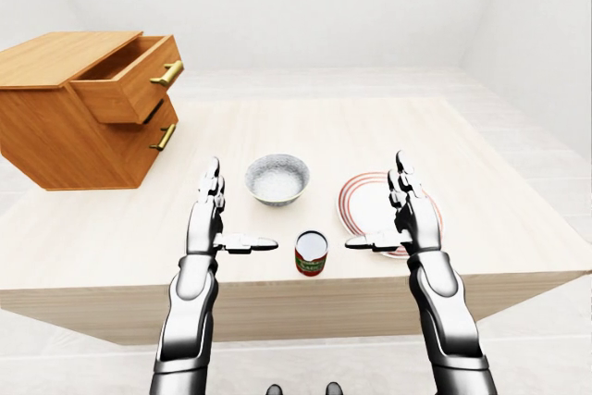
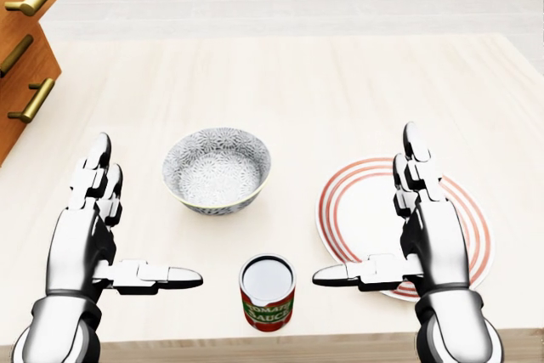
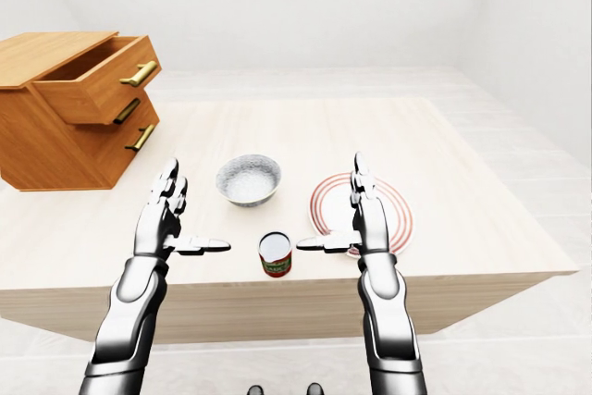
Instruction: Put the bowl on the plate.
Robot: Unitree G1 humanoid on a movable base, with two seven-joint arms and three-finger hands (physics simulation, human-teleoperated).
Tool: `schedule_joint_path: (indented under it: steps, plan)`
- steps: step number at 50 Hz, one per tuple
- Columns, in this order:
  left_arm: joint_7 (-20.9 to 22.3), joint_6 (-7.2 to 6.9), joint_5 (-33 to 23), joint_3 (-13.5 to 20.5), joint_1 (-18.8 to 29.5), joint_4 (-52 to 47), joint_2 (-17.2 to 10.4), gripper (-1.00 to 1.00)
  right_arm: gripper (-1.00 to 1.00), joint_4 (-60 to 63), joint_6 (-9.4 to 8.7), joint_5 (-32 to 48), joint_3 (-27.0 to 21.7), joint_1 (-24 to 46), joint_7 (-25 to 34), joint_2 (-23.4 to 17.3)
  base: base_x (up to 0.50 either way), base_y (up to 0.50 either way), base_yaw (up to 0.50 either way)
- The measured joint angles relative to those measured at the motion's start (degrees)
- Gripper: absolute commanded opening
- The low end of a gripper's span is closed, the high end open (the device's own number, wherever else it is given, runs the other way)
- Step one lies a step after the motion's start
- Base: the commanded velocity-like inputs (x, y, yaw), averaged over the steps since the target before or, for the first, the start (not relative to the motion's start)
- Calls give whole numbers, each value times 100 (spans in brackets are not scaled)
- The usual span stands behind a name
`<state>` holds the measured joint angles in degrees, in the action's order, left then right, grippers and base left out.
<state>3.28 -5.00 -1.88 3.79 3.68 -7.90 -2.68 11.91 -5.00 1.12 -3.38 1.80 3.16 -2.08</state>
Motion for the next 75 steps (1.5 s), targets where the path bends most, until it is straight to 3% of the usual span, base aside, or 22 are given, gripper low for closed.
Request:
schedule_joint_path:
  steps: [36,75]
  plan:
    - [45,0,-135,25,40,17,-33,100,100,-20,0,4,-9,-14,-8,6,3,-22,0]
    - [70,0,-136,83,121,11,-69,100,100,70,0,29,5,17,-2,4,15,-16,0]
